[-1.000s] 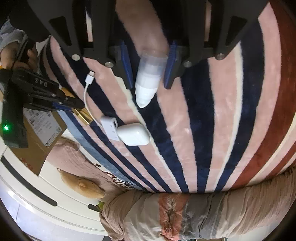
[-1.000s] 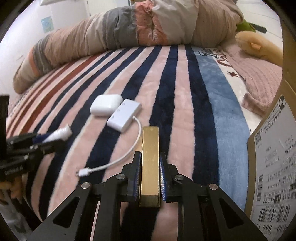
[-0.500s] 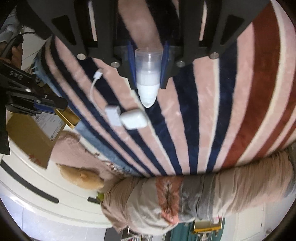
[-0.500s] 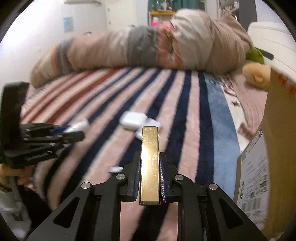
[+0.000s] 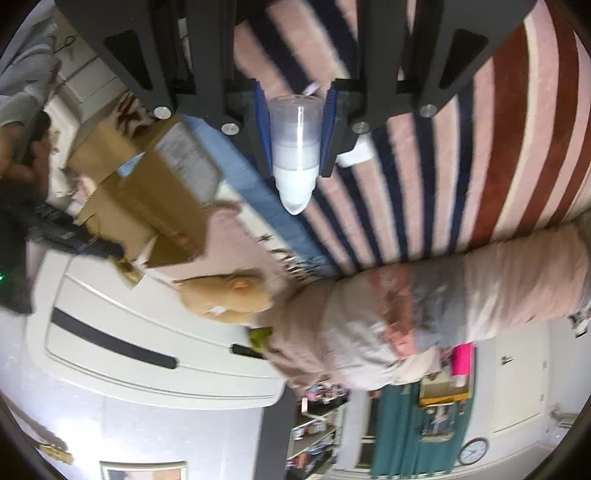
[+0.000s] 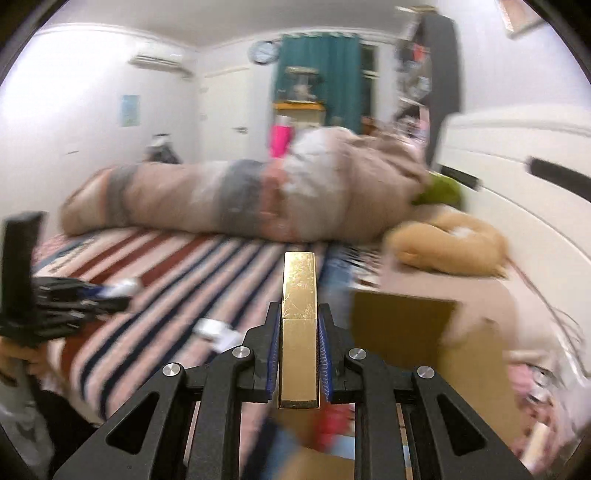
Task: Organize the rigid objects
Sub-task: 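Lower the gold bar and dropper bottle into the box, opening both grippers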
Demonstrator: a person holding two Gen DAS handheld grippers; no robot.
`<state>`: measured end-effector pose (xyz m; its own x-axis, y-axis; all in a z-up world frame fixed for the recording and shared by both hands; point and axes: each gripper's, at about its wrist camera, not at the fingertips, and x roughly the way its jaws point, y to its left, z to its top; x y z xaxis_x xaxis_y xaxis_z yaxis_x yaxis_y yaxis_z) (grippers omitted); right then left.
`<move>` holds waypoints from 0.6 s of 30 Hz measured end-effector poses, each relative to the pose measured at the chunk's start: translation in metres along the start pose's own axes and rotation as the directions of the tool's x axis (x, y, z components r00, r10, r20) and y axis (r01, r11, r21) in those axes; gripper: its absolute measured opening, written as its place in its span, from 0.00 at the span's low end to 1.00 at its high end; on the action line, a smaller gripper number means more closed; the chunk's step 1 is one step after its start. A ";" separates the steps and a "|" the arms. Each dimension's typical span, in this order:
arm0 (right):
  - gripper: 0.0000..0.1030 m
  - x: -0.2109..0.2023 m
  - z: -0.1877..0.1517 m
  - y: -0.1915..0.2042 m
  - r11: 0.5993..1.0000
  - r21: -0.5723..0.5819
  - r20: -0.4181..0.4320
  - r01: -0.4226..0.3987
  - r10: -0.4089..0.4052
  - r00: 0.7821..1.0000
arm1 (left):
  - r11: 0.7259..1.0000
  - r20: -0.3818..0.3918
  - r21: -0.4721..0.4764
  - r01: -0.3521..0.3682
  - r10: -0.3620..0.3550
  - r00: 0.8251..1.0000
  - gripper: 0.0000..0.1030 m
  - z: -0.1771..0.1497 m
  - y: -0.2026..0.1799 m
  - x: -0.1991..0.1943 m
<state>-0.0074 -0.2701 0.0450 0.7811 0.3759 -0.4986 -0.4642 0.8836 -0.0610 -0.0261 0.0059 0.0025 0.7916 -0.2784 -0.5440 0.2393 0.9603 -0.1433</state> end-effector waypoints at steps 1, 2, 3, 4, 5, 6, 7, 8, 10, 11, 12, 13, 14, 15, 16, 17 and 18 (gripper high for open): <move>0.13 0.004 -0.004 -0.014 1.000 0.002 -0.036 0.029 -0.029 0.999 | 1.000 0.002 0.015 0.016 -0.016 1.000 0.21 0.006 -0.010 0.002; 0.13 0.006 -0.007 -0.021 0.999 -0.001 -0.054 0.047 -0.047 0.997 | 0.999 0.001 0.033 0.027 -0.027 1.000 0.21 0.013 -0.021 0.006; 0.13 0.013 -0.013 -0.032 0.997 -0.005 -0.084 0.081 -0.081 0.993 | 0.998 -0.001 0.050 0.034 -0.033 0.999 0.21 0.019 -0.030 0.010; 0.13 0.020 -0.018 -0.040 0.995 -0.012 -0.113 0.101 -0.102 0.988 | 0.996 -0.007 0.069 0.047 -0.047 0.999 0.21 0.026 -0.043 0.016; 0.13 0.027 -0.024 -0.048 0.993 -0.023 -0.144 0.115 -0.117 0.983 | 0.995 -0.012 0.081 0.059 -0.058 0.998 0.21 0.032 -0.052 0.021; 0.13 0.035 -0.030 -0.053 0.992 -0.038 -0.170 0.123 -0.127 0.977 | 0.993 -0.018 0.095 0.072 -0.070 0.997 0.21 0.037 -0.062 0.025; 0.13 0.041 -0.034 -0.058 0.990 -0.055 -0.187 0.130 -0.138 0.973 | 0.990 -0.026 0.116 0.085 -0.082 0.996 0.21 0.043 -0.075 0.032; 0.13 0.046 -0.038 -0.060 0.987 -0.073 -0.201 0.140 -0.152 0.968 | 0.987 -0.034 0.133 0.095 -0.091 0.995 0.21 0.049 -0.085 0.038; 0.13 0.057 -0.045 -0.067 0.982 -0.104 -0.223 0.158 -0.178 0.958 | 0.980 -0.058 0.160 0.117 -0.109 0.992 0.21 0.059 -0.106 0.051; 0.13 0.061 -0.048 -0.069 0.979 -0.116 -0.234 0.165 -0.188 0.954 | 0.977 -0.073 0.169 0.129 -0.118 0.990 0.21 0.063 -0.113 0.057; 0.13 0.063 -0.052 -0.070 0.978 -0.127 -0.240 0.166 -0.193 0.951 | 0.973 -0.094 0.181 0.141 -0.125 0.988 0.21 0.068 -0.123 0.066; 0.13 0.063 -0.058 -0.074 0.976 -0.137 -0.243 0.167 -0.196 0.950 | 0.971 -0.111 0.191 0.145 -0.126 0.986 0.21 0.072 -0.130 0.073; 0.13 0.064 -0.060 -0.075 0.974 -0.150 -0.238 0.167 -0.199 0.951 | 0.968 -0.129 0.204 0.148 -0.123 0.984 0.21 0.074 -0.137 0.080; 0.13 0.063 -0.062 -0.077 0.974 -0.153 -0.233 0.168 -0.201 0.951 | 0.965 -0.145 0.217 0.149 -0.119 0.982 0.21 0.076 -0.144 0.087; 0.13 0.060 -0.064 -0.078 0.973 -0.155 -0.227 0.169 -0.202 0.953 | 0.961 -0.163 0.233 0.152 -0.116 0.980 0.21 0.078 -0.152 0.096; 0.13 0.058 -0.063 -0.077 0.973 -0.156 -0.218 0.170 -0.202 0.955 | 0.957 -0.176 0.245 0.154 -0.112 0.978 0.21 0.080 -0.158 0.103; 0.13 0.056 -0.064 -0.078 0.973 -0.155 -0.207 0.169 -0.199 0.958 | 0.952 -0.195 0.262 0.158 -0.108 0.975 0.21 0.081 -0.166 0.110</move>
<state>0.0458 -0.3355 -0.0341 0.7543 0.1267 -0.6442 -0.3846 0.8805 -0.2771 0.0668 -0.1859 0.0331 0.6362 -0.3721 -0.6758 0.5004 0.8658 -0.0057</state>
